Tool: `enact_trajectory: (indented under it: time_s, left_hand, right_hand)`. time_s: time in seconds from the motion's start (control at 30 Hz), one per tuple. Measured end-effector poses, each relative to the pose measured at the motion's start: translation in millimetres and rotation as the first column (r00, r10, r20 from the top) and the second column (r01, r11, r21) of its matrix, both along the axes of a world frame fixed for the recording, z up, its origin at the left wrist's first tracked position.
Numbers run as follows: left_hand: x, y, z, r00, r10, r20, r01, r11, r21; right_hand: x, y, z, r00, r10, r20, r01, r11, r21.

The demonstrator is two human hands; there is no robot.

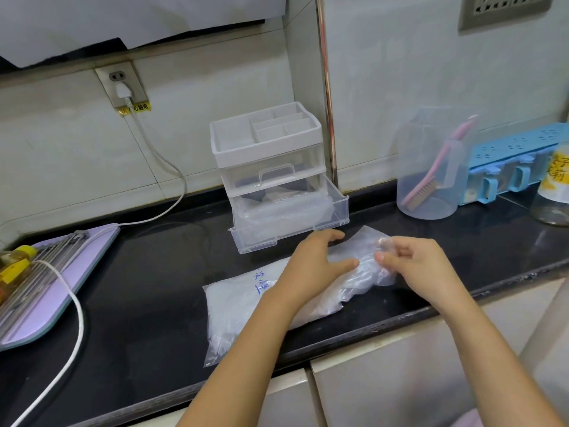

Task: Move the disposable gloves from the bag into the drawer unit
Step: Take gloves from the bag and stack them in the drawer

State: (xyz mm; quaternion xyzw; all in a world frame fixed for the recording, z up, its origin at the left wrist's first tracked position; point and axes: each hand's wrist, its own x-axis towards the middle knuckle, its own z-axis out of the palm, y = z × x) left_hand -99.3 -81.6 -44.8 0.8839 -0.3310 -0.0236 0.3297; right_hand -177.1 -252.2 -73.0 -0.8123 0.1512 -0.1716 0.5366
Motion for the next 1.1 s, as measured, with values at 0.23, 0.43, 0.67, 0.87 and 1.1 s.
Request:
enact_trajectory:
  time_s: [0.23, 0.43, 0.67, 0.87, 1.1]
  left_hand:
    - [22.9, -26.4, -16.7, 0.989, -0.098, -0.113, 0.121, 0.967, 0.223]
    - [28.8, -22.7, -28.2, 0.979, -0.117, -0.165, 0.142, 0.979, 0.148]
    - [34.3, -9.0, 17.2, 0.883, -0.325, -0.339, 0.279, 0.943, -0.179]
    - [31.9, -5.2, 75.4, 0.890, -0.390, -0.236, 0.246, 0.847, -0.472]
    - [43.1, 14.4, 96.5, 0.886, -0.348, -0.305, 0.098, 0.786, -0.611]
  right_hand:
    - [-4.4, -9.8, -3.5, 0.990, -0.115, 0.084, 0.123, 0.988, -0.095]
    - [-5.4, -26.9, 10.3, 0.936, -0.261, 0.234, 0.284, 0.957, -0.068]
    - [1.5, -34.9, 100.9, 0.922, 0.164, 0.351, -0.141, 0.986, -0.090]
    - [18.0, -18.4, 178.9, 0.785, 0.596, 0.168, -0.506, 0.773, -0.382]
    - [50.7, -24.1, 200.7, 0.823, 0.566, 0.048, -0.495, 0.756, -0.429]
